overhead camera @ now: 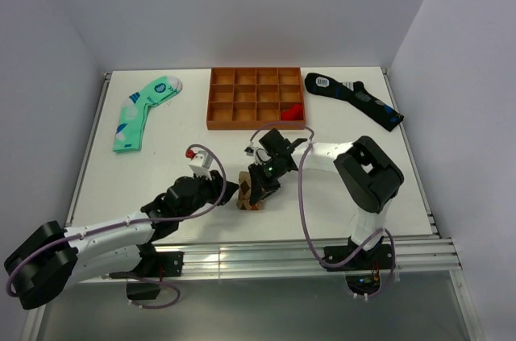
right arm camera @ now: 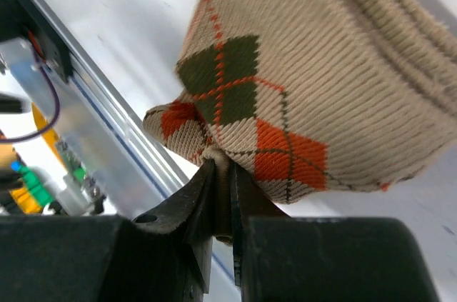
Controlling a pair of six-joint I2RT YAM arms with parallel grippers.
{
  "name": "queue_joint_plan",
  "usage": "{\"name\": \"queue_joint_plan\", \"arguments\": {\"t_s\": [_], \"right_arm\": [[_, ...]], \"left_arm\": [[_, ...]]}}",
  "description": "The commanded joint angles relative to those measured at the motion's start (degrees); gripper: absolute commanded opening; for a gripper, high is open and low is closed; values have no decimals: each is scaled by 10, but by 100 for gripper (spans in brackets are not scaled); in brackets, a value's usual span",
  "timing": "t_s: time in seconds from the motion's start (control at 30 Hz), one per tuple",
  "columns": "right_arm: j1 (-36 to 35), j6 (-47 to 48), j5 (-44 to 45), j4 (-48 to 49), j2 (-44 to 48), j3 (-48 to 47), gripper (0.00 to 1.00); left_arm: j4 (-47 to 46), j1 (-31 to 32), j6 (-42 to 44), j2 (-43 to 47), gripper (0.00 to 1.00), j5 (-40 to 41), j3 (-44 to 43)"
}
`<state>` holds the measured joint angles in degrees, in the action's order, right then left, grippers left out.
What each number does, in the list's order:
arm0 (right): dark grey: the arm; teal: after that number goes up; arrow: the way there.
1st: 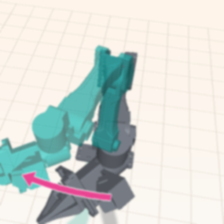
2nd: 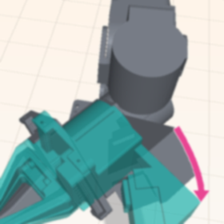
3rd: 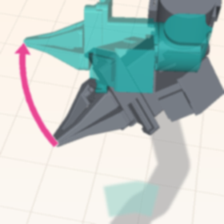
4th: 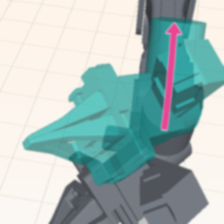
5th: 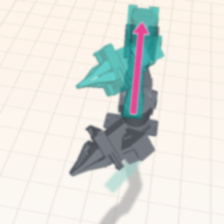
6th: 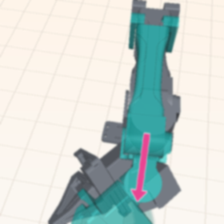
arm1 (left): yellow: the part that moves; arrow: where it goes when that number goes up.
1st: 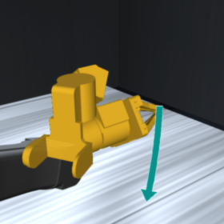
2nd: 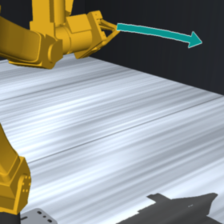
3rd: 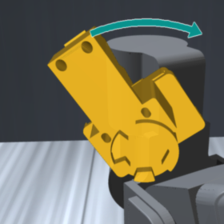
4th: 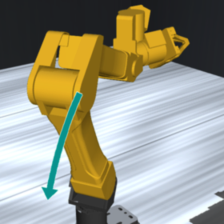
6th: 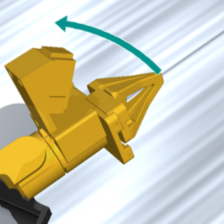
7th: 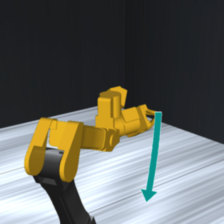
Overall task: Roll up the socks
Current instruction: Roll the sock at the center of the board.
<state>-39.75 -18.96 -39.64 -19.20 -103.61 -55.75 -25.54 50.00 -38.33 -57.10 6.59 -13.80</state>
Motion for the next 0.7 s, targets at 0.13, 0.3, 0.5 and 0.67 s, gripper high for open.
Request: {"name": "queue_joint_plan", "arguments": {"t_s": [0.13,0.3,0.5,0.67], "right_arm": [[40,92,42,-193,-56,-57,2],[43,110,26,-201,-64,-75,3],[48,118,26,-215,-88,-99,3],[49,119,26,-215,-79,-101,2]], "left_arm": [[-77,94,70,-1,39,101,17],[-101,125,76,-32,53,162,26],[-35,207,101,-75,52,257,-24],[29,256,141,-117,52,289,-88]]}}
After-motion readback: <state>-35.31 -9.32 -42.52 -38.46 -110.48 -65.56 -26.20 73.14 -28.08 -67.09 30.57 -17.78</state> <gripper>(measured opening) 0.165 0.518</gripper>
